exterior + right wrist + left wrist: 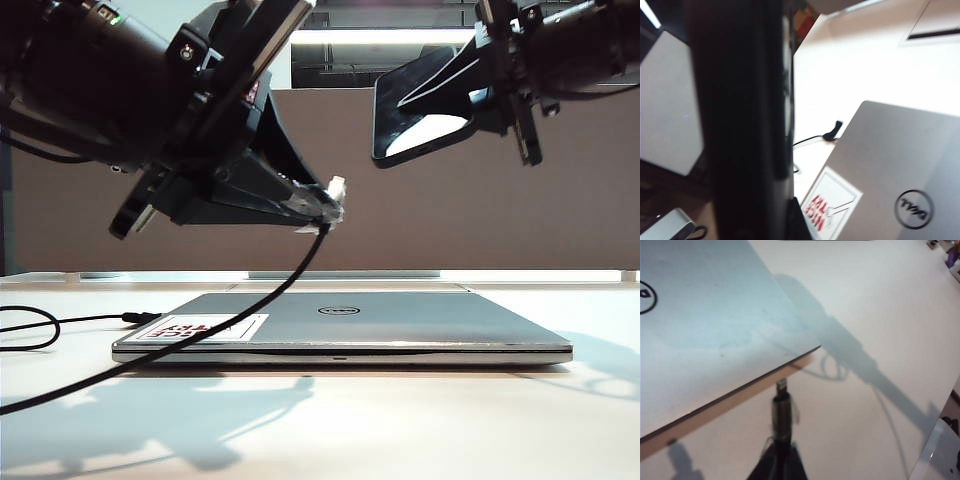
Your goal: Pick up the charging cable and the phone, plug the charging cable into the charging port on the phone, and finally place them back on the table.
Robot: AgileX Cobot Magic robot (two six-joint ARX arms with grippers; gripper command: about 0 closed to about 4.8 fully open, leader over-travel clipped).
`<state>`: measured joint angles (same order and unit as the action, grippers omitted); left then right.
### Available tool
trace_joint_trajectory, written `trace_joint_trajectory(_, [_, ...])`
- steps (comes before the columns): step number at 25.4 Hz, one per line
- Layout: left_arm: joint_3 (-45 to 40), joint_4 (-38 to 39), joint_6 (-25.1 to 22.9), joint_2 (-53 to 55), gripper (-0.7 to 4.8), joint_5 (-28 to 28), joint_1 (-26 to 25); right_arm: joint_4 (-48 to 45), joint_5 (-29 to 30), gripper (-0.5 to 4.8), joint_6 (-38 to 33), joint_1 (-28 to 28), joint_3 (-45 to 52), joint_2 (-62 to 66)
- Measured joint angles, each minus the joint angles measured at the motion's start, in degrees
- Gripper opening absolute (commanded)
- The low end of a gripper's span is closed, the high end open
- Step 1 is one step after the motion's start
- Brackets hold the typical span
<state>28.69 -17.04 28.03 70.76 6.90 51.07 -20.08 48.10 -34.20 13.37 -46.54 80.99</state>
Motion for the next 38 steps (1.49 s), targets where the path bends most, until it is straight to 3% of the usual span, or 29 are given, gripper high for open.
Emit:
trace_joint_trajectory(11, [0.0,-0.2,5.0,0.0,-0.08,0.0,0.1,-13.0,6.7,-0.05,-9.5,0.2,0.0,4.0])
trace_joint_trajectory(15, [0.0,-1.1,5.2,0.0,-0.08,0.0,0.1,-13.8,7.8,-0.05,-11.1,0.2,0.0,4.3])
trace_joint_trajectory(22, [0.0,-2.9,5.2,0.0,-0.08,0.0,0.1,-25.0,13.7,-0.05,-20.5,0.6,0.0,9.0])
trace_joint_trajectory(29, [0.0,-6.0,7.0,0.2,-0.08,0.0,0.2,-34.1,14.9,-0.05,-24.8,3.2,0.0,15.0])
trace_joint_trajectory(33, [0.0,-6.3,10.0,0.2,-0.08,0.0,0.2,-45.7,15.0,-0.05,-32.9,3.6,0.0,18.4])
trace_joint_trajectory(38, [0.0,-7.7,10.3,0.2,-0.08,0.0,0.2,-50.1,15.2,-0.05,-38.8,3.6,0.0,19.3])
